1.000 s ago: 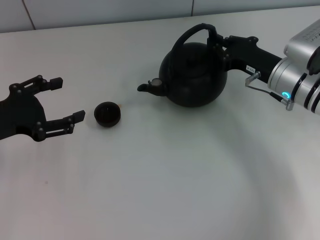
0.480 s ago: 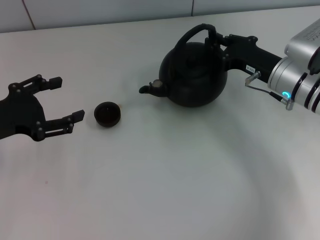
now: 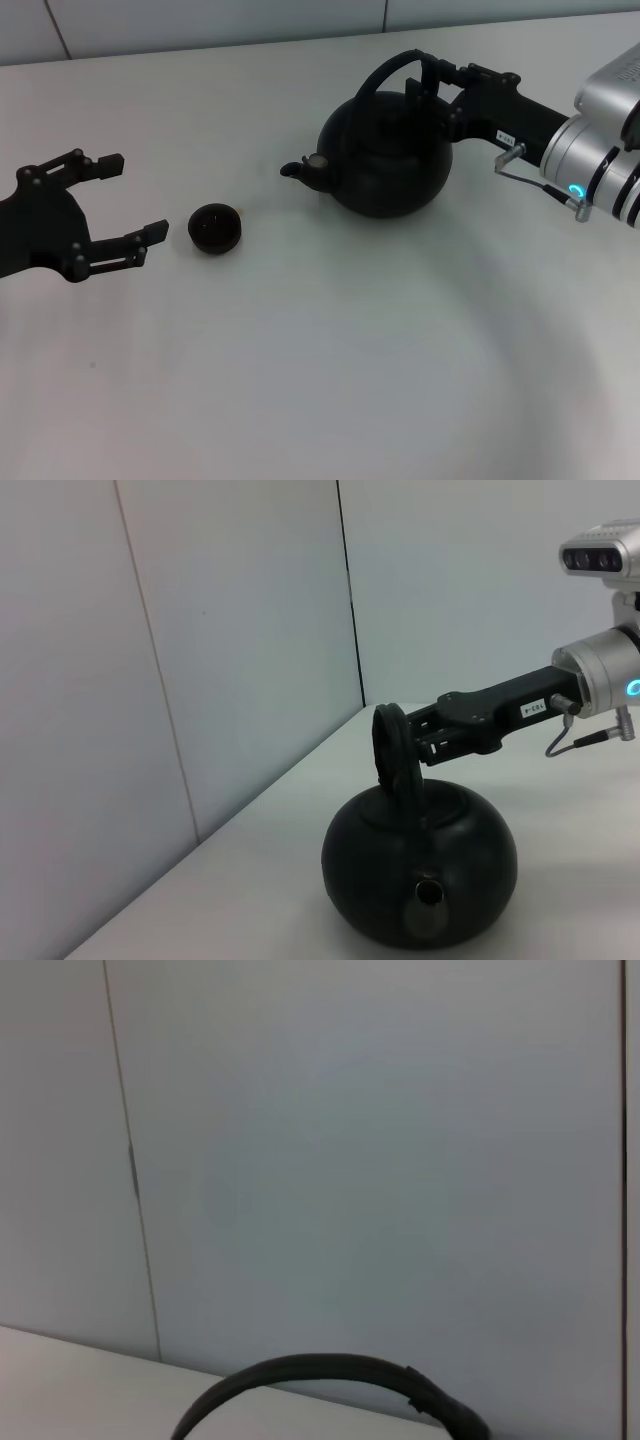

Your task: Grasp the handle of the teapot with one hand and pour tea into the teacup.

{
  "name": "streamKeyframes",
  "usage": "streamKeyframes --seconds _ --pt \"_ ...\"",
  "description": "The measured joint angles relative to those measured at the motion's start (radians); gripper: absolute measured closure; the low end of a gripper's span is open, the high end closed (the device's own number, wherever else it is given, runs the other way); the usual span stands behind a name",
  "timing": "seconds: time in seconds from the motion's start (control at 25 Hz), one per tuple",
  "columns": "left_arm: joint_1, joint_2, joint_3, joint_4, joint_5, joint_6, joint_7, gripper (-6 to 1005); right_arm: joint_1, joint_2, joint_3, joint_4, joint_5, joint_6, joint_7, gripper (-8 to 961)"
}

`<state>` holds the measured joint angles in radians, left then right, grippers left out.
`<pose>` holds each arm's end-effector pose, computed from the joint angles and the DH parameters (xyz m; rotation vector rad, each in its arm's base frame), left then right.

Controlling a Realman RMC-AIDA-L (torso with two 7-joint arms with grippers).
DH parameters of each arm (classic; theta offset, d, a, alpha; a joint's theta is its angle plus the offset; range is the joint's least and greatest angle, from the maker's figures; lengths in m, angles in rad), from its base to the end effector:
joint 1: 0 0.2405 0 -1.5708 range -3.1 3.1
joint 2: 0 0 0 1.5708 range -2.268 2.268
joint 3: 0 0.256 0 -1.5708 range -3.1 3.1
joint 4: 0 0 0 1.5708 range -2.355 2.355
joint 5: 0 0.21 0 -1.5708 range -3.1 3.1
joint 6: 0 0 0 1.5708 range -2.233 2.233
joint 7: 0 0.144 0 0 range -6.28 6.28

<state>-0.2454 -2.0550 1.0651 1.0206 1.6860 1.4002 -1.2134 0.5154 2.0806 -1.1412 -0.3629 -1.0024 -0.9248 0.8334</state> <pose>-0.2659 0.3095 0.0307 -2.5960 -0.1715 -0.5372 0.2868 0.3794 -0.0266 -2.0985 0.6072 0.6823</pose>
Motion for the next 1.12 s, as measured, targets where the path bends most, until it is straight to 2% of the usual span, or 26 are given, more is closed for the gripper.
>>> streamKeyframes --seconds 0.12,0.2,0.4,0.52,0.68,0.84,1.12 --pt "0.000 -0.001 -0.007 -0.001 0.000 -0.001 0.005 129 -0.009 0.002 -0.001 -0.009 0.001 -0.002 0.003 468" --pt "0.000 -0.001 -0.010 -0.002 0.000 -0.001 0.005 129 -0.032 0.004 -0.007 -0.038 0.001 -0.023 0.014 468" --pt "-0.002 -0.002 -0.023 -0.003 -0.002 -0.001 0.006 129 -0.121 0.007 -0.011 -0.146 0.001 -0.160 0.060 469" --pt "-0.004 -0.004 -0.026 -0.005 -0.007 0.007 0.006 129 -0.143 -0.001 -0.011 -0.190 -0.023 -0.248 0.087 468" --pt "-0.012 -0.004 -0.027 -0.006 -0.008 0.018 0.000 129 -0.131 -0.009 -0.012 -0.263 -0.168 -0.300 0.144 468" --pt "-0.015 -0.004 -0.027 -0.002 -0.010 0.043 -0.006 129 -0.105 -0.005 -0.011 -0.353 -0.353 -0.305 0.253 467" --pt "-0.016 -0.005 -0.027 0.003 -0.024 0.084 -0.031 129 -0.078 -0.002 -0.044 -0.389 -0.439 -0.304 0.292 466"
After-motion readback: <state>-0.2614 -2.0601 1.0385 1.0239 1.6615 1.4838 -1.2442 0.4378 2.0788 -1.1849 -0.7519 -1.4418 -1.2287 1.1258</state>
